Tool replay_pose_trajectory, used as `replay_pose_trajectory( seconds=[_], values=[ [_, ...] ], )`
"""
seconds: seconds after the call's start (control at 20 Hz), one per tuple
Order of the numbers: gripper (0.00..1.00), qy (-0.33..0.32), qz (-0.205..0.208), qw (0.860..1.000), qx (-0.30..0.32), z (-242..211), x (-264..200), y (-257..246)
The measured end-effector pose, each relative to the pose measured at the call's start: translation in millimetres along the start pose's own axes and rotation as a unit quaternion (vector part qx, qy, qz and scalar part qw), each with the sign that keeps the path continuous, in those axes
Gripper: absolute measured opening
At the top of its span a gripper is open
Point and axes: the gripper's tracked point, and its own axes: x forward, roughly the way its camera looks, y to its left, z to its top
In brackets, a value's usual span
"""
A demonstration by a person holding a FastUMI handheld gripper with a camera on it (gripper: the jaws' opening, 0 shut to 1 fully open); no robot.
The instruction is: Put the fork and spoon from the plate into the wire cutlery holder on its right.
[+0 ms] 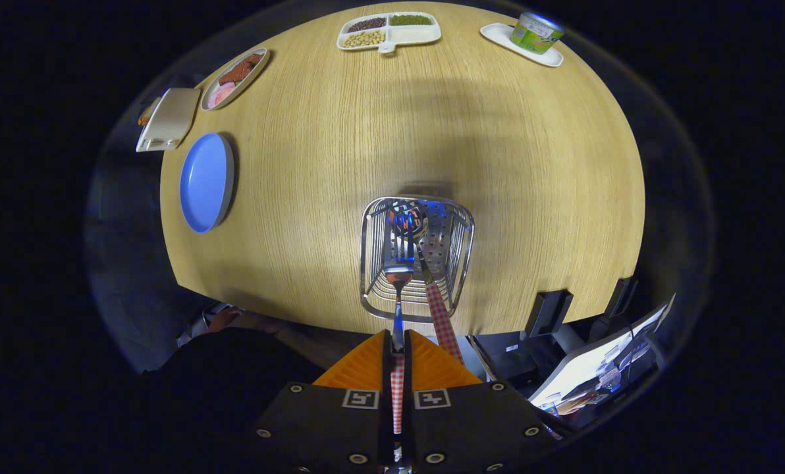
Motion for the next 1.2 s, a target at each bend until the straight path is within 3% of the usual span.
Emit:
replay_pose_trajectory(
  seconds=[0.35, 0.7, 1.0, 1.2],
  values=[
    [0.09, 0.044, 0.017, 0.999, -0.01, 12, -2, -1],
    [0.15, 0.031, 0.018, 0.999, -0.009, 32, -10, -5],
    [0.15, -0.03, 0.019, 0.999, -0.009, 43, -28, -6],
    [0.26, -0.125, 0.043, 0.991, 0.002, 56, -54, 9]
  ],
)
